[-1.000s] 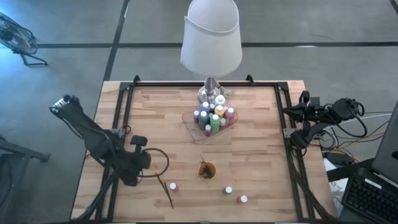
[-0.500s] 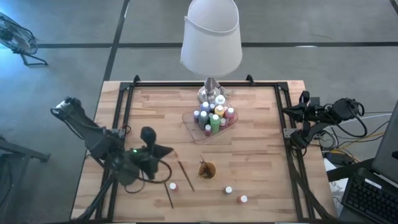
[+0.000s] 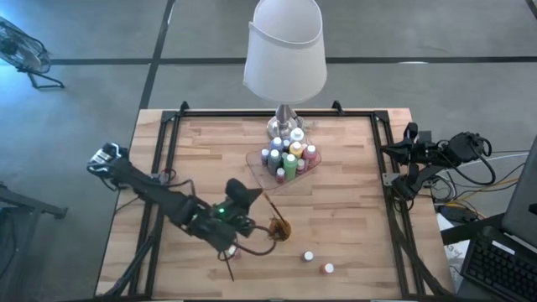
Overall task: Pick & Place Paint Supplies
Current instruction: Put the black paint brush into the yellow cup
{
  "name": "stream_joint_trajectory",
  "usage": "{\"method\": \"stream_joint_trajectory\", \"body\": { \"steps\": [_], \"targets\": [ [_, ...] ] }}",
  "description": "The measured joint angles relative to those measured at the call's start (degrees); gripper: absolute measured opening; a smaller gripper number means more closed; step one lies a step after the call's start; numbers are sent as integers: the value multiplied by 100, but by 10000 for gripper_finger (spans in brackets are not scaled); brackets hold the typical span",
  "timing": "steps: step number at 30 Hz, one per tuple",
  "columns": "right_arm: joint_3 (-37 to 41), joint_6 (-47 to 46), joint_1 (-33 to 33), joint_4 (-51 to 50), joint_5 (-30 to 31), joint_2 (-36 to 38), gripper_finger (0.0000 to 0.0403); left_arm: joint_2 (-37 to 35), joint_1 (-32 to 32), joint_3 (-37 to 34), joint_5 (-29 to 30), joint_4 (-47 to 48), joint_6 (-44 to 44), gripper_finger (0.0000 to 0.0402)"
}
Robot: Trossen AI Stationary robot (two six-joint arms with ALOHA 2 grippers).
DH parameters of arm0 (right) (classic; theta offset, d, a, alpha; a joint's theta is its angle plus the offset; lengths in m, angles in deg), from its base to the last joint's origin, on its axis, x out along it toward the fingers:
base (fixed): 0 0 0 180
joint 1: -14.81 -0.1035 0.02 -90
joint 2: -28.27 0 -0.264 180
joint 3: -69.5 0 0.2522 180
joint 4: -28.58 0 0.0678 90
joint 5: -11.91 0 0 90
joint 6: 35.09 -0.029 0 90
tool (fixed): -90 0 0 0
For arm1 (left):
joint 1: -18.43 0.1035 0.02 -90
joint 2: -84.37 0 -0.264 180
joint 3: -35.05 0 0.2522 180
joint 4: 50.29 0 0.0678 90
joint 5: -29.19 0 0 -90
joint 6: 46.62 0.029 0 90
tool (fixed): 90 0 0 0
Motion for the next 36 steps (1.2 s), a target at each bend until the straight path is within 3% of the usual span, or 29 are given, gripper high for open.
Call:
{"method": "stream_joint_trajectory", "body": {
  "steps": [16,28,36],
  "targets": [
    [0,0,-2,0,-1,0,8,640,30,370,-6,92,294,0],
    [0,0,-1,0,0,1,8,897,-347,342,4,197,398,0],
    [0,1,-1,0,0,1,8,1255,-342,342,346,195,748,0]
  ]
}}
